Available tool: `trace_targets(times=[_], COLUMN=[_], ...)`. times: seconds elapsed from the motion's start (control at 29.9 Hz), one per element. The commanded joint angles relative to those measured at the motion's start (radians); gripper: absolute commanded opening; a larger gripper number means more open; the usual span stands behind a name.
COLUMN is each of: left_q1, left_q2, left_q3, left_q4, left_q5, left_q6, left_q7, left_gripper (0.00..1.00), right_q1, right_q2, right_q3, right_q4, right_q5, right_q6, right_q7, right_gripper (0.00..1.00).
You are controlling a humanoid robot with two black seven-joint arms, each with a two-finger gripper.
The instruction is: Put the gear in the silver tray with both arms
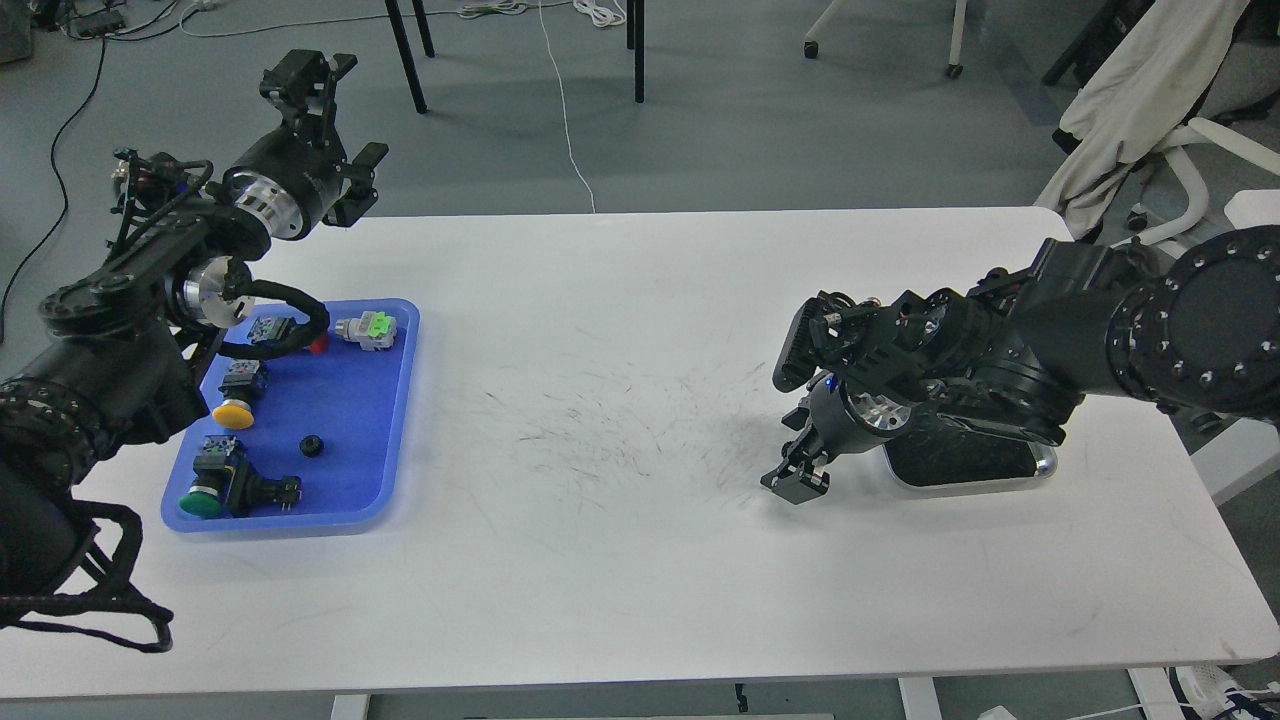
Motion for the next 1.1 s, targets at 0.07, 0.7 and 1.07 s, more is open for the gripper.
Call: trace_targets(times=[0.07, 0.7, 1.07], left_q1=[0.001, 0.006, 0.009], left_q2=[0.003, 0.005, 0.005], left_q3=[0.0, 0.011, 0.011], left_q4=[0.0, 0.0, 0.002], left_q5=[0.0, 0.002, 0.002], left_q6=[-0.001, -0.001, 0.001], left_q7=[0.0, 0.002, 0.002], left_gripper=[0.97, 0.97, 0.98], right_q1=[-0.004, 0.016, 0.01], right_q2=[0.003, 0.001, 0.003], right_q3=[-0.009, -0.03, -0.026], right_q4=[-0.022, -0.002, -0.01], right_q5=[0.001, 0.002, 0.001], right_q6=[0.0, 0.007, 0.007], right_q7=[0.0, 0.0, 0.0], right_gripper=[0.61, 0.54, 0.33])
